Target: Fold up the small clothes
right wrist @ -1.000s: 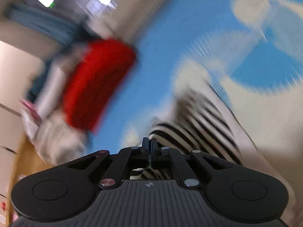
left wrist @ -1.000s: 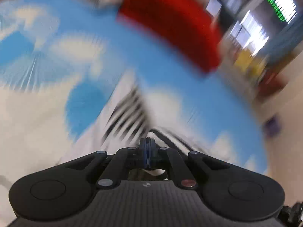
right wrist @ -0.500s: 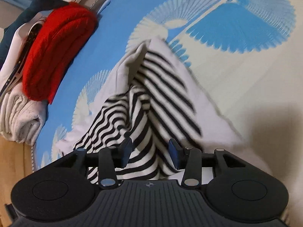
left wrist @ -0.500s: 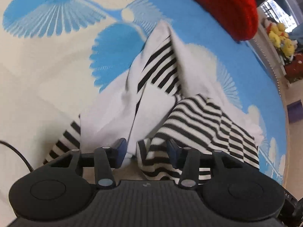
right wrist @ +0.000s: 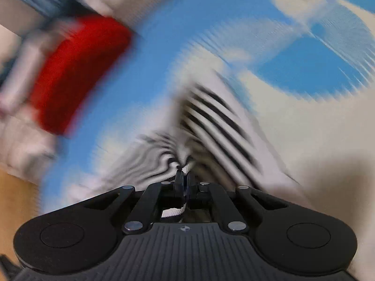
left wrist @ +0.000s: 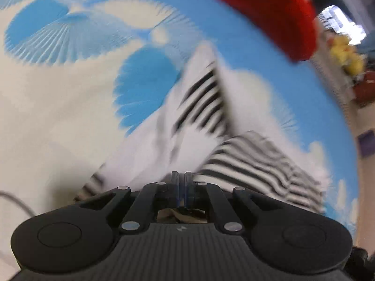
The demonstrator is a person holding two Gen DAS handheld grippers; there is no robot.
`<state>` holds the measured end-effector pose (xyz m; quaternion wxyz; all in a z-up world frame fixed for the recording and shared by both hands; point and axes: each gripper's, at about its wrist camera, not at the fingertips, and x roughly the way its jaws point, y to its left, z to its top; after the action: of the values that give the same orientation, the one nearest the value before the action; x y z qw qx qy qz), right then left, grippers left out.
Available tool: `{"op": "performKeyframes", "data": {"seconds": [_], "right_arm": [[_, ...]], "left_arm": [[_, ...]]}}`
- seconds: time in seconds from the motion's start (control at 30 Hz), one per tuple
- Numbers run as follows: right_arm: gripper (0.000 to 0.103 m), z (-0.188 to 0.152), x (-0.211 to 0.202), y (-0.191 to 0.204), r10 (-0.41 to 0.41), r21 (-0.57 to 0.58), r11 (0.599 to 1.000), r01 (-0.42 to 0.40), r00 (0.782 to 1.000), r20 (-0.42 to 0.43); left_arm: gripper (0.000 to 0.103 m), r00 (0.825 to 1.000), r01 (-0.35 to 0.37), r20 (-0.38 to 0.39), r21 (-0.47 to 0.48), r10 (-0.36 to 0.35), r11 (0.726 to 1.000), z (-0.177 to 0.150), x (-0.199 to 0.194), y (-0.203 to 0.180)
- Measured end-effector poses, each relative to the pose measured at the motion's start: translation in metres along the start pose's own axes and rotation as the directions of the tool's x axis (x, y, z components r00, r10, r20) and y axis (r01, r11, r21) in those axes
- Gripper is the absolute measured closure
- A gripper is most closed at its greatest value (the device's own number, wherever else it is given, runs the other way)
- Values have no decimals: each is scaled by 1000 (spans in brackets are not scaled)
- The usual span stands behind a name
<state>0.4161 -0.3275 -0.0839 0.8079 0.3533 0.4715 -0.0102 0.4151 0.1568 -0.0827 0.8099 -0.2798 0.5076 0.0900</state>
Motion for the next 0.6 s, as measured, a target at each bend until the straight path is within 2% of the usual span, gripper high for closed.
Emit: {"op": "performKeyframes", "data": {"seconds": [0.03,0.07,0.1,0.17,0.2,0.23,0.27,0.3,0.33,0.37,0.4,0.47,0.5,0.53,0.57,0.6], "right_arm": [[97,-3,6,-5,-97,6,995,97,995,-22],[97,-5,6,-7,-169,3,986,169,986,-5],[97,-5,-1,-2,-196,-25,980,197,979,49],[94,-5,-20,24,-189,-166,960,225,960,208],[90,-9,-30,40,-144,-251,943,220,947,288],[79,-12,-37,49,-66,-307,936,171,944,323],[75,-13,-39,53,33,-324,944,68,955,296],[75,-14,-34,53,118,-304,952,-44,966,229],[75,-14,-27,52,152,-281,955,-99,973,172],[75,-17,-15,52,152,-258,959,-118,982,114],[74,-21,-6,52,122,-256,962,-98,989,81],[67,-26,16,54,26,-299,954,-23,1000,5],[67,-29,25,54,-39,-329,944,27,999,-31],[67,-32,32,53,-103,-348,934,82,994,-43],[67,-34,35,52,-134,-351,930,114,990,-33],[67,-36,36,54,-128,-346,932,112,991,-25]], "left_arm": [[100,999,-21,27,15,20,1000,0,-4,1],[100,997,-26,77,56,22,998,1,-12,-5],[99,992,-21,122,93,9,995,2,-20,-10],[98,979,54,187,125,-77,991,4,-36,-18],[98,973,103,191,129,-127,986,3,-38,-21],[98,970,144,175,136,-167,980,2,-37,-25],[98,972,162,146,141,-183,977,1,-32,-27],[96,980,151,108,138,-166,979,-2,-23,-28],[95,989,122,65,134,-131,983,-3,-12,-27],[95,997,72,-1,133,-73,989,-5,2,-25],[96,999,34,-47,126,-28,991,-8,14,-20],[96,999,42,-36,72,-39,997,-5,15,-12],[96,999,44,-35,76,-42,996,-1,11,-14],[94,999,54,-10,104,-53,993,0,4,-18],[94,997,63,30,141,-68,988,1,-4,-23],[94,995,75,50,167,-85,983,2,-10,-27]]}}
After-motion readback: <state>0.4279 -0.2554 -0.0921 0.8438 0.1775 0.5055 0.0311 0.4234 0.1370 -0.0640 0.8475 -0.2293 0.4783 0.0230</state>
